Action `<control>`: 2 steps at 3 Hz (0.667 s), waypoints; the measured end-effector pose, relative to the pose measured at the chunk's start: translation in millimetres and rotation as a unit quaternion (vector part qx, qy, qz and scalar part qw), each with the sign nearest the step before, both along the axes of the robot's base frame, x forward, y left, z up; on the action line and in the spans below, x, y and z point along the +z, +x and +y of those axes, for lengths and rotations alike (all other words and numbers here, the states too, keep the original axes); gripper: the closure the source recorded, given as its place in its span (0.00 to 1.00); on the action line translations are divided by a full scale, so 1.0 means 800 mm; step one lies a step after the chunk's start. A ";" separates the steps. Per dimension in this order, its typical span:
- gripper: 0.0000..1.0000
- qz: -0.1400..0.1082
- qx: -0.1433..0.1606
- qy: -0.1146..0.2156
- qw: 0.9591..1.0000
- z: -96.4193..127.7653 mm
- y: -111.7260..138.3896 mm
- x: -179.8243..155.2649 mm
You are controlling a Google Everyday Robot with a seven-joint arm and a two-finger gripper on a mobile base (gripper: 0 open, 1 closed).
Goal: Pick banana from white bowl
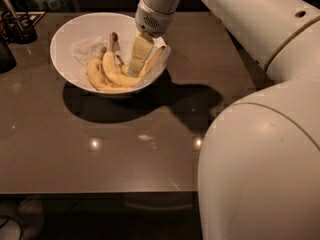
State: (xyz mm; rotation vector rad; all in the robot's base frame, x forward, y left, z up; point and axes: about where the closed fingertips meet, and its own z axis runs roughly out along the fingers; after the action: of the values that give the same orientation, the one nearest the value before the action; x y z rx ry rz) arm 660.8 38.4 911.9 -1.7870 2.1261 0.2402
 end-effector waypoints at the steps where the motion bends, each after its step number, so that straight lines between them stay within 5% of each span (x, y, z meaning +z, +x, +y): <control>1: 0.21 -0.002 -0.005 -0.008 1.000 -0.002 0.001 -0.001; 2: 0.34 -0.003 -0.007 -0.012 1.000 -0.004 0.002 -0.002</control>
Offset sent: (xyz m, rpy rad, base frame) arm 0.0027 -0.0095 0.0027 -0.0459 -0.0160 -0.0247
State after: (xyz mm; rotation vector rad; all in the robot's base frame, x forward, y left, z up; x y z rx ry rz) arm 662.6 35.4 910.6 -1.7830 2.1444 0.2061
